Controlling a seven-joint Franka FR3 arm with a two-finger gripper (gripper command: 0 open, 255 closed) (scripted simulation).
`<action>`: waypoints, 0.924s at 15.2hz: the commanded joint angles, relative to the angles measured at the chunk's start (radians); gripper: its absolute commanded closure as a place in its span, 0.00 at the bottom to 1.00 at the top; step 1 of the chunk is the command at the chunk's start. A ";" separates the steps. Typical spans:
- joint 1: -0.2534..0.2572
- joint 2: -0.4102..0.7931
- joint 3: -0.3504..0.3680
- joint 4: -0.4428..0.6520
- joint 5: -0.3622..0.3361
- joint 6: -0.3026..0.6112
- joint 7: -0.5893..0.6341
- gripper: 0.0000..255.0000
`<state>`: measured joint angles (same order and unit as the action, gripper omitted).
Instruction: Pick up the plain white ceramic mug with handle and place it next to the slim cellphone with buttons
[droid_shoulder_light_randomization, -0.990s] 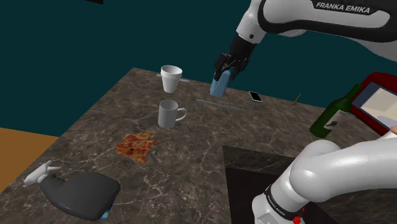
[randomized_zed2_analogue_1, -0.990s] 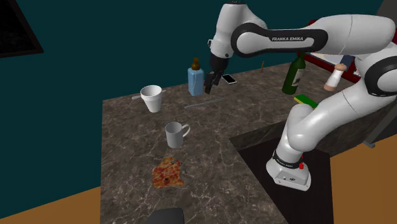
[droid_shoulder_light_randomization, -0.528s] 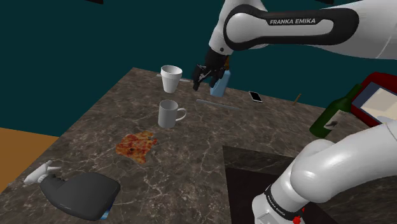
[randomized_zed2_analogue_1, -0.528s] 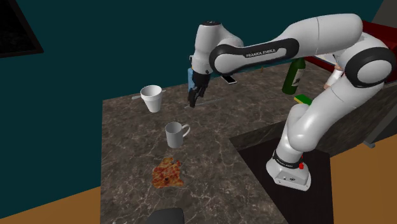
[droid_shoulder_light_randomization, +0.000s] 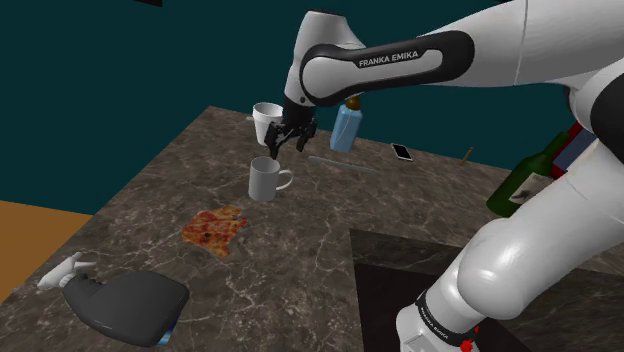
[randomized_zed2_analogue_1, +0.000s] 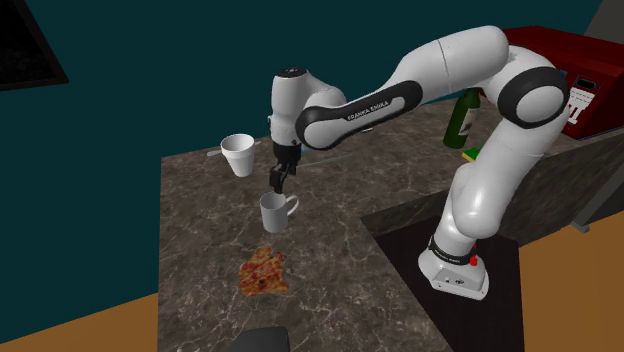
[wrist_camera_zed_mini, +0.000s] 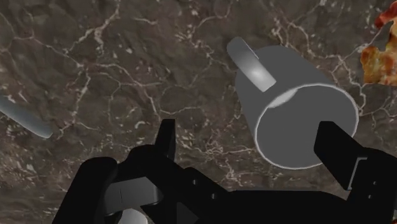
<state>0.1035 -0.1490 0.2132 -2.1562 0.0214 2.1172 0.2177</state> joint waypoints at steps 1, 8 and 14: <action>0.008 0.073 0.018 0.029 -0.023 0.031 0.023 0.00; 0.010 0.125 0.021 -0.003 -0.040 0.112 0.036 0.00; 0.010 0.137 0.021 -0.012 -0.044 0.132 0.039 0.00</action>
<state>0.1139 -0.0124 0.2346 -2.1679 -0.0221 2.2487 0.2563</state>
